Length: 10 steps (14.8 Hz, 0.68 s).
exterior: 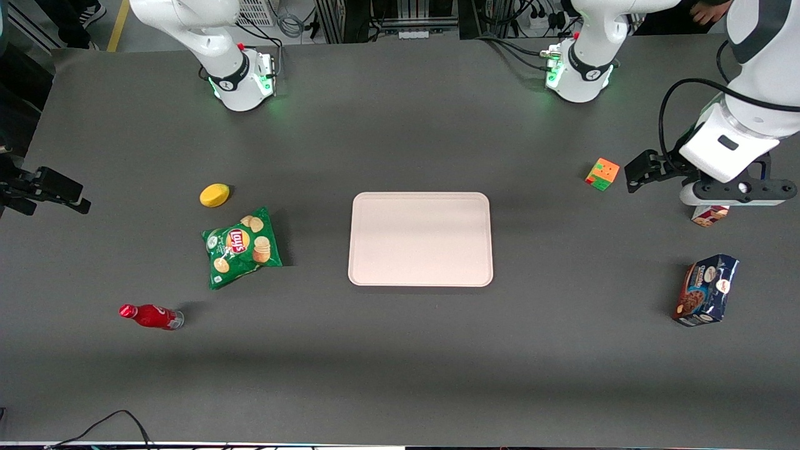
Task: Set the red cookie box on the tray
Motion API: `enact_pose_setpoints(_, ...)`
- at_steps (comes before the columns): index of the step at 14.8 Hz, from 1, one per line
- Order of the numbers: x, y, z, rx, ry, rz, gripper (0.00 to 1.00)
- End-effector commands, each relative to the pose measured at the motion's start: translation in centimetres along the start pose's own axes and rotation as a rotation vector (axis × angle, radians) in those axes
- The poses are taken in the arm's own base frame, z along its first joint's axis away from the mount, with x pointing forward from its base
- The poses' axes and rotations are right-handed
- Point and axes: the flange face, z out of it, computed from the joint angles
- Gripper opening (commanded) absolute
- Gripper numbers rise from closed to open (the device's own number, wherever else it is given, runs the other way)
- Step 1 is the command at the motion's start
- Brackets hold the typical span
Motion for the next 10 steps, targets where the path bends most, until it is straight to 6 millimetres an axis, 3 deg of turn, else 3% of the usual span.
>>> enact_pose_setpoints(1, -0.21, 0.12, -0.48, -0.008, 0.01, 0.002, 1.0)
enact_pose_setpoints(10, -0.41, 0.08, -0.32, -0.003, -0.008, 0.004, 1.0)
